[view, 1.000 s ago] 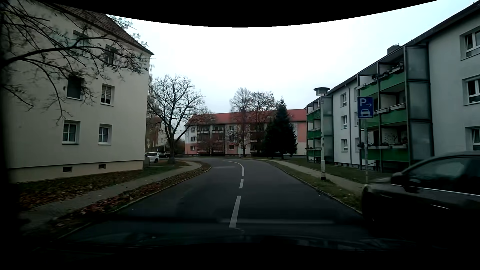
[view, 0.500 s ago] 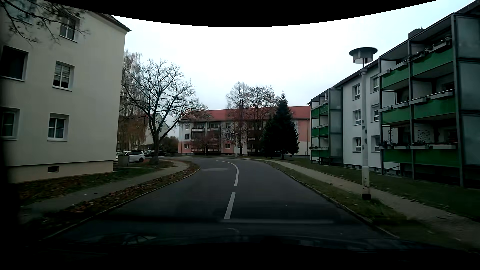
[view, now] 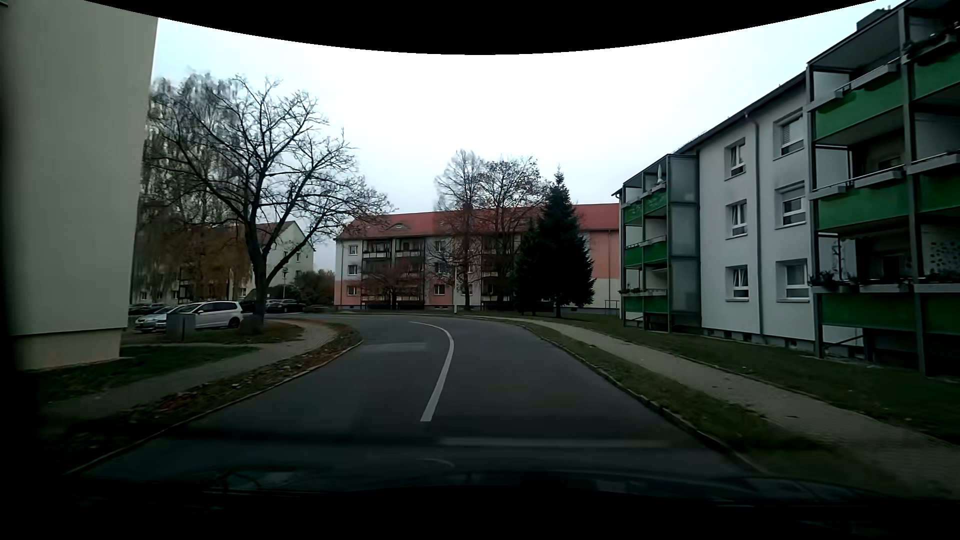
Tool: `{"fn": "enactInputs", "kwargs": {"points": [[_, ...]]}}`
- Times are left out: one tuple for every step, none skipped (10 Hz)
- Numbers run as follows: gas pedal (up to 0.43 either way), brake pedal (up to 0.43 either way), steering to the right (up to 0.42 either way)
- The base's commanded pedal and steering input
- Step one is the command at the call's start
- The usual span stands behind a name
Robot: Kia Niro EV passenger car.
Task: Follow the waypoints while adhering to traffic rules and regulations
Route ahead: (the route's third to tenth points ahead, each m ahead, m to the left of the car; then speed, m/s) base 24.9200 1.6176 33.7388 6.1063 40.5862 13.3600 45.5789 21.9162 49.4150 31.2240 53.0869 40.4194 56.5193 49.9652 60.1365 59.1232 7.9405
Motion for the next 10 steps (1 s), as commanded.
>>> {"fn": "enactInputs", "kwargs": {"points": [[0.110,0.000,0.024],[0.110,0.000,0.021],[0.110,0.000,0.014],[0.110,0.000,0.006],[0.110,0.000,0.000],[0.110,0.000,-0.005],[0.110,0.000,-0.007],[0.110,0.000,-0.009],[0.110,0.000,-0.014],[0.110,0.000,-0.025]]}}
